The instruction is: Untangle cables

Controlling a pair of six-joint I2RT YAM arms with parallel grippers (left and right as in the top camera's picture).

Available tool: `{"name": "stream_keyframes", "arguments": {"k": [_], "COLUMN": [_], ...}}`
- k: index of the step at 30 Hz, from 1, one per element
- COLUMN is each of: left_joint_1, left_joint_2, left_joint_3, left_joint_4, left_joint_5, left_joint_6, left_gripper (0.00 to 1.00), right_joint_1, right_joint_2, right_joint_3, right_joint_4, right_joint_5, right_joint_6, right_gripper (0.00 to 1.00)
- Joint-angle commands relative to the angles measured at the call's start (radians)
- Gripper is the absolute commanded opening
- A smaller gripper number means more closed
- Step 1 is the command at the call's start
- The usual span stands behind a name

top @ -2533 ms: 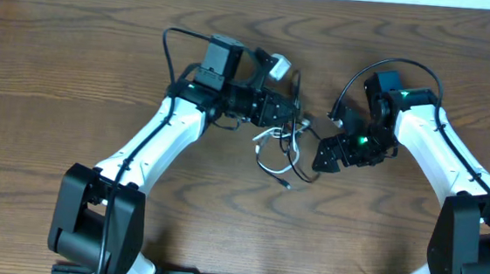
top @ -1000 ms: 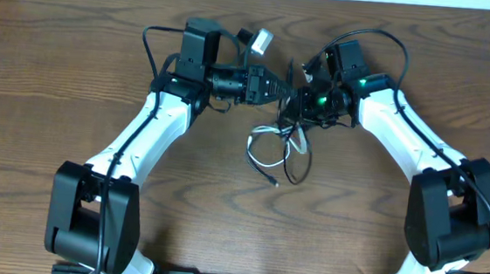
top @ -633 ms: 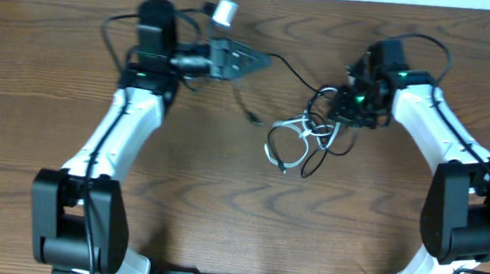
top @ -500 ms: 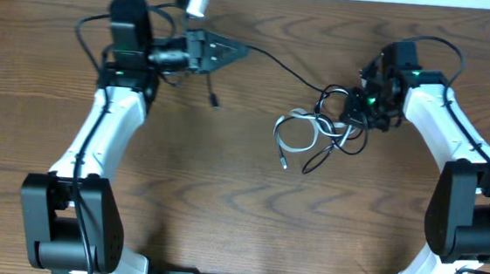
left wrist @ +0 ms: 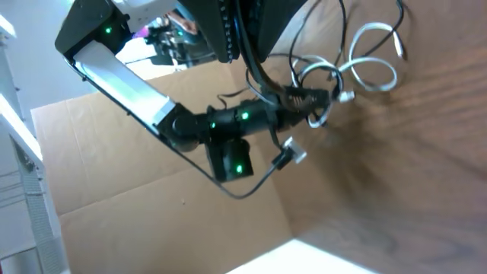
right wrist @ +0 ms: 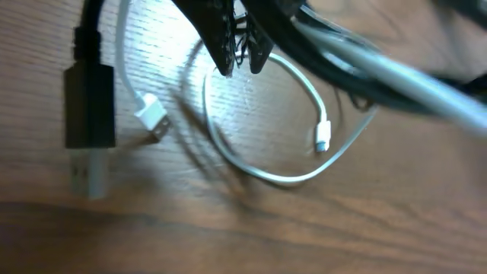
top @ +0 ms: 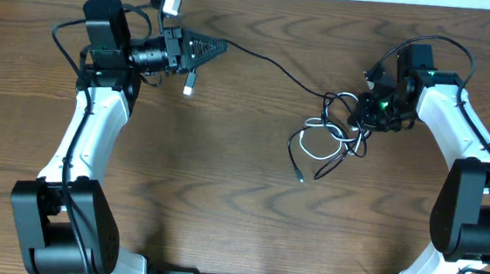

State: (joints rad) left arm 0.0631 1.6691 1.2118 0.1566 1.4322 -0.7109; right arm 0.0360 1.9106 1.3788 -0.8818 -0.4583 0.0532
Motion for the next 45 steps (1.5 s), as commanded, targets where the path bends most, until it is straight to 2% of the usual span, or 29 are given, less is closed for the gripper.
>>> {"name": "stream_keyframes", "arguments": {"k": [1, 4, 6, 9, 11, 17, 22, 25, 32, 35, 39, 45], "left_joint_1": [-0.040, -0.085, -0.119, -0.168, -0.196, -0.284, -0.414, -0.458, -0.551, -0.583, -0.600, -0.607], "left_joint_2": [-0.024, -0.024, -0.024, -0.024, -0.024, -0.024, -0.024, -0.024, -0.022, -0.015, 0.026, 0.139], "left_joint_3": [0.016, 0.016, 0.016, 0.016, 0.016, 0.016, 0.016, 0.016, 0.016, 0.016, 0.016, 0.016], "left_joint_4": [-0.119, -0.306, -0.427, -0.540, -0.572, -0.576, -0.556, -0.517, -0.377, -0.323, -0.248, -0.133], "left_joint_5": [-0.047, -0.196, -0.357, -0.576, -0.653, -0.670, -0.741, -0.739, -0.741, -0.793, -0.819, -0.804], "left_joint_6": [0.175, 0.305, 0.361, 0.382, 0.385, 0.393, 0.403, 0.344, 0.187, 0.137, 0.048, -0.118], "left_gripper": [0.07, 0.08, 0.08, 0.10, 0.13, 0.45, 0.53, 0.57, 0.58, 0.64, 0.71, 0.72], "right_joint_1": [-0.006, -0.008, -0.010, -0.010, -0.009, -0.004, -0.001, -0.001, -0.001, -0.001, 0.000, 0.000], "right_joint_2": [-0.021, -0.039, -0.047, -0.047, -0.047, -0.047, -0.047, -0.047, -0.047, -0.047, -0.047, -0.047], "right_joint_3": [-0.006, -0.006, -0.006, -0.006, -0.006, -0.006, -0.006, -0.006, -0.006, -0.006, -0.006, -0.006], "right_joint_4": [-0.016, -0.026, -0.036, -0.055, -0.065, -0.073, -0.071, -0.073, -0.071, -0.071, -0.071, -0.073], "right_joint_5": [-0.033, -0.025, -0.016, -0.010, 0.008, 0.007, 0.007, 0.007, -0.001, -0.030, -0.044, -0.046], "right_joint_6": [-0.058, -0.045, -0.039, -0.040, -0.040, -0.040, -0.039, -0.039, -0.040, -0.040, -0.040, -0.051], "right_gripper": [0.01, 0.01, 0.01, 0.01, 0.01, 0.01, 0.01, 0.01, 0.01, 0.01, 0.01, 0.01]}}
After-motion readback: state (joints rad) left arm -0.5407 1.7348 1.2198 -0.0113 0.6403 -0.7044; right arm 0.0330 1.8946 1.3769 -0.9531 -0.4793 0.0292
